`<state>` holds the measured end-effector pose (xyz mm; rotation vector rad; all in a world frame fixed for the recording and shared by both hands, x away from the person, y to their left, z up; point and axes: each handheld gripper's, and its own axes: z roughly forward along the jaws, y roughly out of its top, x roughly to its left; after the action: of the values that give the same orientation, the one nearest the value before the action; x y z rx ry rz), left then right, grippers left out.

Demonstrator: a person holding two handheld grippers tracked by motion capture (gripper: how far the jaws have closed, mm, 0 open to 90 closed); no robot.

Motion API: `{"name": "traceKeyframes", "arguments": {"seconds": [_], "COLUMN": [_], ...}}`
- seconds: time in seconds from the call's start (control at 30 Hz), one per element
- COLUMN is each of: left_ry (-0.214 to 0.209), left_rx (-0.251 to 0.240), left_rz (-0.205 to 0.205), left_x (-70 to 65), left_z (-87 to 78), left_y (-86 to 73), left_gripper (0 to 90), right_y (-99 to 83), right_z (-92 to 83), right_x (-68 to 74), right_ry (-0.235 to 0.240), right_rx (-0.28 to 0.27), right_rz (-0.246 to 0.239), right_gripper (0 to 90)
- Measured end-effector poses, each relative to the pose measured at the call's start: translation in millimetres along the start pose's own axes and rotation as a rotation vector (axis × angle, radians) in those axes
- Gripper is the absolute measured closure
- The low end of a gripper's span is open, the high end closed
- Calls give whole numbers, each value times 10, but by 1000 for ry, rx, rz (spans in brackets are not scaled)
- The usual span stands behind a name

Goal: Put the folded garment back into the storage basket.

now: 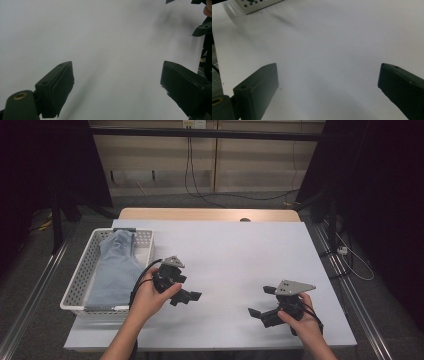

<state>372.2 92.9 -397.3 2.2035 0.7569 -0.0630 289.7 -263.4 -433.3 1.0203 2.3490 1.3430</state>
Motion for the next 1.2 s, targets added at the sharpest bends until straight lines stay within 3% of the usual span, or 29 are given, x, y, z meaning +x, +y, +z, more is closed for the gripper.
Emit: {"name": "traceKeyframes", "arguments": {"seconds": [0.23,0.4,0.5,1.2], "left_ry": [-26,-27,-25,-34], "left_rx": [-5,-20,-10,-6], "left_rz": [10,-14,1,2], "left_x": [-12,0,-12,-45], "left_z": [-17,-39,-58,-144], "left_y": [-94,-141,-164,-359], "left_gripper": [115,115,115,115], "right_y": [-39,-54,-65,-95], "right_z": [-34,-68,-79,-104], "right_x": [-13,-24,-26,-34], "right_ry": [2,-3,-4,0], "right_rx": [6,7,8,31], "right_rz": [9,13,12,3], "right_gripper": [28,29,28,28]}}
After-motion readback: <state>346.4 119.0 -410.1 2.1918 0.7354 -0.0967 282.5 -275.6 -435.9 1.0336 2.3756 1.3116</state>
